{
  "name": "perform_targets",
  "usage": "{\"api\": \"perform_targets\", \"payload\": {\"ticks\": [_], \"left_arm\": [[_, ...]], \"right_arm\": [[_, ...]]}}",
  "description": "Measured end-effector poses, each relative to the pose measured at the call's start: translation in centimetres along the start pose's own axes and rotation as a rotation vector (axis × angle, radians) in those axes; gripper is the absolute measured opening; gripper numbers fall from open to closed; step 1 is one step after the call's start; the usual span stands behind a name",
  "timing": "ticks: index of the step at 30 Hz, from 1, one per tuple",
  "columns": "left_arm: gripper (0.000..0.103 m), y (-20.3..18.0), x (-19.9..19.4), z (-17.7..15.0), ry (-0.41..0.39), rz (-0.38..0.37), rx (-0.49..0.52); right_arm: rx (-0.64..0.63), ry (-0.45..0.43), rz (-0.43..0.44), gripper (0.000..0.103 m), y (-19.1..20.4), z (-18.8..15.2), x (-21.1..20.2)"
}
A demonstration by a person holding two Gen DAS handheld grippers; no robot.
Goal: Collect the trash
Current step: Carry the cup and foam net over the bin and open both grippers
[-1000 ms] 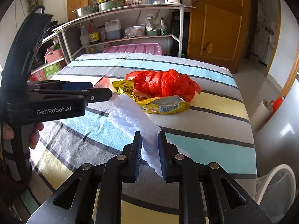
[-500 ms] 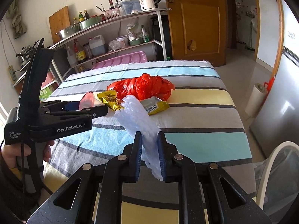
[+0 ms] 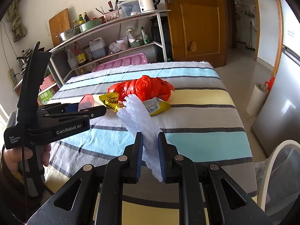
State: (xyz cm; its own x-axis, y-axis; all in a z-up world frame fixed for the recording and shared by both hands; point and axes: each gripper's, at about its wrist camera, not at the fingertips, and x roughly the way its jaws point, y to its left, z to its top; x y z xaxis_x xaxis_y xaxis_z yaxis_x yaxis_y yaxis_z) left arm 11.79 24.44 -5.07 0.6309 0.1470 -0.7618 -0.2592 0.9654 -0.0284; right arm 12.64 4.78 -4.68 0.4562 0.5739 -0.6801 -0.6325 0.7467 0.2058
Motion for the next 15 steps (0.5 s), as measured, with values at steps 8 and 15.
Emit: {"api": "perform_targets", "payload": {"ticks": [8, 15], "left_arm": [[0.045, -0.7, -2.7, -0.6, -0.036, -0.026, -0.002], [0.046, -2.4, -5.3, -1.1, -0.069, -0.051, 0.026]], "right_arm": [[0.005, -0.007, -0.017, 0.016, 0.2, -0.7, -1.2], [0.042, -0.030, -0.025, 0.014, -0.5, -1.0, -2.8]]}}
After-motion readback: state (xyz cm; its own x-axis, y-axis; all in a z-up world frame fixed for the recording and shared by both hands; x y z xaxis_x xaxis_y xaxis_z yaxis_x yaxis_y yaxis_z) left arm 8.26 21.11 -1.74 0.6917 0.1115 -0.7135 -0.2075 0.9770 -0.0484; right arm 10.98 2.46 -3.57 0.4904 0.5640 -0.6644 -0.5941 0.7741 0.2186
